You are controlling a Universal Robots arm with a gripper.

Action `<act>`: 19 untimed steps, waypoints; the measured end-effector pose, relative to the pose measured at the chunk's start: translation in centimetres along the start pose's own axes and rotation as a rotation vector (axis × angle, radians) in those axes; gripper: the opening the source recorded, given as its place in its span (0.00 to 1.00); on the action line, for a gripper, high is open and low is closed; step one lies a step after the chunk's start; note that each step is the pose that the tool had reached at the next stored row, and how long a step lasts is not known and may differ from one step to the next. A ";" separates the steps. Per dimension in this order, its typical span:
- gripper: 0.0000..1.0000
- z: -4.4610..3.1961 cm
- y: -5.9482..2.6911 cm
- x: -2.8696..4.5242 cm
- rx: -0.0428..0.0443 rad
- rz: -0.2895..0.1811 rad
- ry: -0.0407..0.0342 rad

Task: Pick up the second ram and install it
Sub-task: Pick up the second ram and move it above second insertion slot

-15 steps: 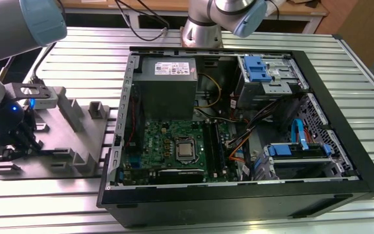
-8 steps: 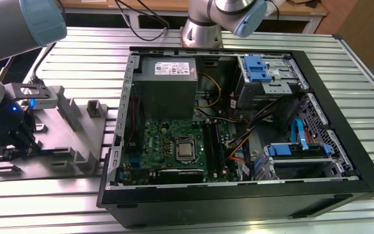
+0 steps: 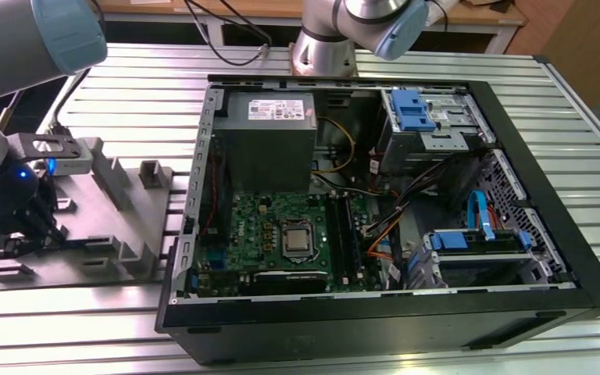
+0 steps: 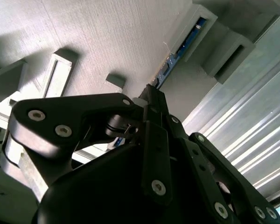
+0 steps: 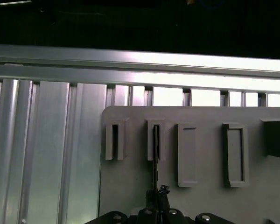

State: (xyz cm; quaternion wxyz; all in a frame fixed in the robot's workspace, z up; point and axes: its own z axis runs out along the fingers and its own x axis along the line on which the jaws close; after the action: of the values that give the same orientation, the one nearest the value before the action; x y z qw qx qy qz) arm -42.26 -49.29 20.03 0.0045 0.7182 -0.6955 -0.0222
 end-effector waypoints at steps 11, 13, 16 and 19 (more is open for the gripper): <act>0.11 0.01 0.00 0.00 0.0012 0.046 -0.0018; 0.11 0.01 0.00 0.00 0.0011 0.046 -0.0017; 0.11 -0.05 0.00 0.00 0.0012 0.047 -0.0018; 0.11 -0.47 0.02 -0.01 0.0012 0.047 -0.0018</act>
State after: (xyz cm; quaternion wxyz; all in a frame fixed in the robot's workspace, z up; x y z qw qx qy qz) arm -42.26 -49.29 20.50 0.0040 0.7018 -0.7120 -0.0223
